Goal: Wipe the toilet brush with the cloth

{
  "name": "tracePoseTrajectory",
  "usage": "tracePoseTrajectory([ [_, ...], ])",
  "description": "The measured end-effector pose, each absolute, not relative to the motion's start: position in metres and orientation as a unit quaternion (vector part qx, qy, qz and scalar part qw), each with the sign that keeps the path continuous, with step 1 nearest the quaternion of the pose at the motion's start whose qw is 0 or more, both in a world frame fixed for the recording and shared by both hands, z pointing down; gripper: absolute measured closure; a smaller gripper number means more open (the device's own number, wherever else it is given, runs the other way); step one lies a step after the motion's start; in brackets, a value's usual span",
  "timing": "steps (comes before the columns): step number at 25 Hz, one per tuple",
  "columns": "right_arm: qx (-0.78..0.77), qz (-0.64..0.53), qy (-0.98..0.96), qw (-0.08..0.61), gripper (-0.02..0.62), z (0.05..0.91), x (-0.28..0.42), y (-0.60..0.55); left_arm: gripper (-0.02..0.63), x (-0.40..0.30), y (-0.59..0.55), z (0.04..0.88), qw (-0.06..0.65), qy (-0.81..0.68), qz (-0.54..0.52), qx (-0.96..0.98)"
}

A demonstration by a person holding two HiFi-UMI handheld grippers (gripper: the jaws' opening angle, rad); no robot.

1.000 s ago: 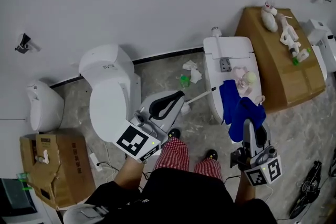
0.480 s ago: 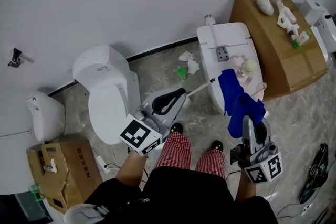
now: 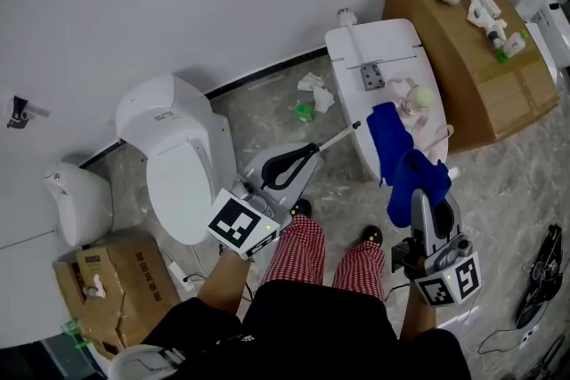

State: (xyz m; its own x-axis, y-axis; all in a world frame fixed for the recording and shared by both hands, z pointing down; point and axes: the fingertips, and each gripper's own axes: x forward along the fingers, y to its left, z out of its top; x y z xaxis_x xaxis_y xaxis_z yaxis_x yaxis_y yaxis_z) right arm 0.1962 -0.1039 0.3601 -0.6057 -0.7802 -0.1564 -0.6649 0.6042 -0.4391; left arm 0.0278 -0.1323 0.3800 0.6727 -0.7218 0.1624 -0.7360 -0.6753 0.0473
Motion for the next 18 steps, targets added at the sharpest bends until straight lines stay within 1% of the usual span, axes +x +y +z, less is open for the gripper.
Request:
tracePoseTrajectory([
  [14,-0.426,-0.191,0.871,0.152,0.532,0.396,0.200,-0.121,0.600,0.041,-0.150,0.422,0.077,-0.365,0.087,0.924],
  [18,-0.434,-0.201,0.862,0.171,0.532,0.395,0.194,-0.130,0.600,0.040,-0.153,0.437,0.067,-0.357,0.119,0.924],
])
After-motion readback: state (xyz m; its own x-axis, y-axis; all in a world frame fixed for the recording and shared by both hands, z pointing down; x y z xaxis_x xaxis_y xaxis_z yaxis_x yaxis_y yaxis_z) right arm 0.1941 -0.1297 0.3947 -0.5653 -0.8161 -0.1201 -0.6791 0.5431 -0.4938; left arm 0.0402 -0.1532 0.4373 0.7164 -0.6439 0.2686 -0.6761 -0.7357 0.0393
